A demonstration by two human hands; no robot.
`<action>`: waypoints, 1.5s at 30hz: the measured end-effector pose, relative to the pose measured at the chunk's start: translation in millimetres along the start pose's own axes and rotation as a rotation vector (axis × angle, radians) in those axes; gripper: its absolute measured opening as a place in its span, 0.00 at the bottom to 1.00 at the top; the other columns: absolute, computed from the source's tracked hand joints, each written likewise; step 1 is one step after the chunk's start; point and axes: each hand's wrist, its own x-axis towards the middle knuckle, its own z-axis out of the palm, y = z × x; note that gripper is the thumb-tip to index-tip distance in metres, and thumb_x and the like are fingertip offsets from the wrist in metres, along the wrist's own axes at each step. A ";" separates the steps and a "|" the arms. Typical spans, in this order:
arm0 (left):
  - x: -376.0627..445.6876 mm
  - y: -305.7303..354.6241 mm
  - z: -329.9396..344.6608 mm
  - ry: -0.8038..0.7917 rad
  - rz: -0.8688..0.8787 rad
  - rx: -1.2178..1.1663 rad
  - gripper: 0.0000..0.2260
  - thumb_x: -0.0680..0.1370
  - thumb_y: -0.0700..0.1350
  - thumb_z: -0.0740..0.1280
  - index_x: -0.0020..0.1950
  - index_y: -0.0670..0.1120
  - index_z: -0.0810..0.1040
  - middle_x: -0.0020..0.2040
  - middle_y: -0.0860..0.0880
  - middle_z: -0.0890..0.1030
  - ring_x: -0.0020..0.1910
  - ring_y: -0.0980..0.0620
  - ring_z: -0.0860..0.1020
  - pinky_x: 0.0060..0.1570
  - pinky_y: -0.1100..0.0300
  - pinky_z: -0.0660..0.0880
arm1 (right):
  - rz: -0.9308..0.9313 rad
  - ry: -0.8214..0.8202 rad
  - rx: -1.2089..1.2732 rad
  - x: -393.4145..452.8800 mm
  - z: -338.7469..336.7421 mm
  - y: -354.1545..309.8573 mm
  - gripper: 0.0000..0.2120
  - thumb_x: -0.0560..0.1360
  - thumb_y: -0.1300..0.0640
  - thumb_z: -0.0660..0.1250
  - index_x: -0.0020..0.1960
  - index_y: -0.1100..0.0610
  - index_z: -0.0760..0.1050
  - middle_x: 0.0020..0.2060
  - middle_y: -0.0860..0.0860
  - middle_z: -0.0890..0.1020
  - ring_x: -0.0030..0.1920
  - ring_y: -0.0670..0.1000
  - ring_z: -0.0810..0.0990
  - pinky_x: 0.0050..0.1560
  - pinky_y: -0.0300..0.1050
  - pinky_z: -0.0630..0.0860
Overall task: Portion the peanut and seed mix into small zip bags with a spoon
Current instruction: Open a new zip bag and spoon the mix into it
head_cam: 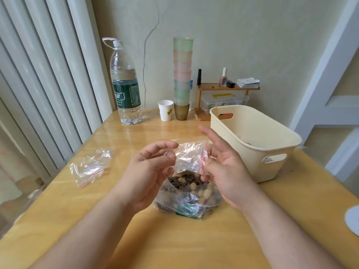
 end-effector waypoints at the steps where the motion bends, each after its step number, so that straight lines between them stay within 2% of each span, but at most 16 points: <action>1: 0.5 -0.4 -0.7 0.025 -0.014 0.021 0.11 0.75 0.31 0.70 0.49 0.45 0.87 0.39 0.47 0.80 0.37 0.54 0.76 0.39 0.63 0.77 | -0.054 0.012 -0.047 0.6 -1.1 1.9 0.34 0.80 0.75 0.63 0.65 0.35 0.80 0.42 0.50 0.73 0.37 0.51 0.73 0.40 0.45 0.75; 4: 1.3 3.1 -2.7 0.040 -0.042 0.070 0.12 0.73 0.33 0.72 0.53 0.43 0.87 0.41 0.47 0.82 0.37 0.55 0.77 0.41 0.65 0.79 | -0.184 0.069 -0.224 2.3 -3.4 2.4 0.19 0.75 0.69 0.72 0.50 0.44 0.86 0.45 0.49 0.81 0.41 0.51 0.78 0.46 0.48 0.76; 7: 3.9 7.0 -10.8 0.051 -0.031 0.163 0.14 0.74 0.33 0.73 0.56 0.46 0.87 0.47 0.47 0.84 0.42 0.54 0.79 0.45 0.65 0.79 | -0.105 0.161 -0.231 2.5 -4.8 1.6 0.20 0.76 0.71 0.73 0.43 0.44 0.87 0.42 0.50 0.86 0.38 0.46 0.81 0.43 0.44 0.78; 8: 4.6 8.0 -15.1 0.069 0.043 0.289 0.14 0.75 0.35 0.74 0.57 0.50 0.87 0.54 0.49 0.84 0.47 0.54 0.80 0.49 0.64 0.79 | -0.069 0.189 -0.209 2.2 -5.0 2.1 0.21 0.77 0.71 0.72 0.44 0.44 0.87 0.41 0.49 0.87 0.37 0.46 0.81 0.42 0.43 0.79; 10: 2.4 11.2 -22.3 0.051 0.317 0.775 0.17 0.73 0.52 0.79 0.61 0.60 0.84 0.67 0.57 0.78 0.64 0.57 0.76 0.63 0.60 0.74 | -0.032 0.219 -0.212 1.3 -2.7 3.8 0.19 0.77 0.69 0.72 0.45 0.44 0.87 0.39 0.50 0.87 0.37 0.48 0.81 0.43 0.46 0.81; 12: -1.0 11.8 -22.4 -0.157 0.524 1.190 0.26 0.68 0.66 0.78 0.63 0.62 0.78 0.73 0.63 0.72 0.76 0.57 0.66 0.71 0.52 0.69 | -0.023 0.202 -0.271 -0.8 2.9 5.9 0.17 0.76 0.67 0.74 0.48 0.43 0.87 0.39 0.51 0.87 0.38 0.52 0.83 0.44 0.50 0.82; 13: -2.6 9.8 -19.9 -0.251 0.554 1.270 0.28 0.67 0.68 0.78 0.63 0.61 0.77 0.73 0.64 0.72 0.78 0.55 0.64 0.72 0.49 0.68 | -0.021 0.177 -0.295 -2.3 6.4 7.0 0.17 0.75 0.66 0.75 0.49 0.42 0.86 0.38 0.49 0.86 0.38 0.52 0.83 0.44 0.50 0.82; 16: -6.0 3.7 -11.8 -0.347 0.457 1.154 0.23 0.68 0.62 0.81 0.53 0.56 0.76 0.62 0.59 0.81 0.69 0.52 0.75 0.67 0.45 0.74 | -0.008 0.096 -0.365 -6.0 13.6 8.3 0.19 0.73 0.66 0.75 0.50 0.40 0.83 0.34 0.46 0.81 0.34 0.47 0.79 0.39 0.44 0.79; 19: -4.8 3.7 -15.8 -0.316 0.374 1.079 0.21 0.68 0.56 0.84 0.50 0.52 0.76 0.51 0.55 0.85 0.55 0.51 0.82 0.58 0.47 0.78 | -0.015 0.056 -0.393 -7.3 14.4 4.4 0.19 0.72 0.65 0.74 0.50 0.40 0.81 0.32 0.47 0.80 0.33 0.51 0.78 0.38 0.47 0.79; 22: -3.9 4.8 -20.8 -0.397 0.295 1.000 0.28 0.65 0.54 0.85 0.57 0.49 0.76 0.57 0.52 0.84 0.63 0.50 0.81 0.67 0.46 0.76 | 0.008 0.052 -0.302 -6.0 11.4 0.8 0.20 0.73 0.68 0.74 0.49 0.42 0.81 0.31 0.49 0.77 0.33 0.54 0.76 0.39 0.50 0.77; 27: -4.6 -3.8 -18.6 -0.302 0.294 0.981 0.35 0.63 0.58 0.85 0.66 0.56 0.75 0.59 0.53 0.84 0.65 0.52 0.81 0.68 0.47 0.76 | 0.061 0.010 -0.241 -6.1 11.6 -1.3 0.19 0.69 0.64 0.72 0.50 0.40 0.80 0.31 0.51 0.75 0.34 0.52 0.74 0.38 0.48 0.75; 32: -6.3 -6.4 -13.9 -0.312 0.217 0.933 0.33 0.64 0.60 0.83 0.66 0.58 0.78 0.61 0.53 0.84 0.62 0.51 0.82 0.66 0.48 0.76 | 0.084 -0.041 -0.272 -6.6 8.1 -0.9 0.19 0.67 0.61 0.69 0.53 0.41 0.80 0.32 0.49 0.75 0.34 0.50 0.73 0.39 0.44 0.75; 35: -7.5 -4.8 -12.5 -0.335 0.194 0.913 0.31 0.66 0.56 0.84 0.66 0.54 0.79 0.60 0.53 0.85 0.62 0.52 0.82 0.67 0.47 0.76 | 0.093 -0.079 -0.277 -7.1 5.8 -1.7 0.19 0.68 0.60 0.70 0.54 0.40 0.79 0.33 0.48 0.76 0.35 0.48 0.74 0.38 0.42 0.76; 39: -5.3 -4.7 -12.5 -0.312 0.164 0.771 0.24 0.66 0.50 0.84 0.58 0.48 0.80 0.52 0.45 0.84 0.53 0.47 0.82 0.61 0.40 0.76 | 0.084 -0.099 -0.257 -6.6 5.2 -1.8 0.20 0.69 0.56 0.76 0.56 0.39 0.78 0.33 0.51 0.79 0.36 0.53 0.76 0.41 0.49 0.79; 42: -4.9 -3.6 -12.1 -0.276 0.196 0.730 0.23 0.67 0.49 0.85 0.55 0.46 0.80 0.46 0.50 0.83 0.46 0.54 0.80 0.49 0.54 0.79 | 0.097 -0.136 -0.234 -5.5 -0.7 -5.6 0.18 0.72 0.52 0.80 0.58 0.43 0.79 0.34 0.50 0.81 0.36 0.51 0.79 0.42 0.48 0.79; 45: -3.0 -0.4 -14.4 -0.239 0.191 0.665 0.21 0.68 0.46 0.84 0.55 0.42 0.80 0.46 0.47 0.84 0.46 0.54 0.80 0.50 0.60 0.77 | 0.091 -0.077 -0.321 -0.1 -21.0 -7.1 0.09 0.75 0.46 0.73 0.55 0.43 0.83 0.38 0.47 0.83 0.38 0.48 0.80 0.42 0.42 0.77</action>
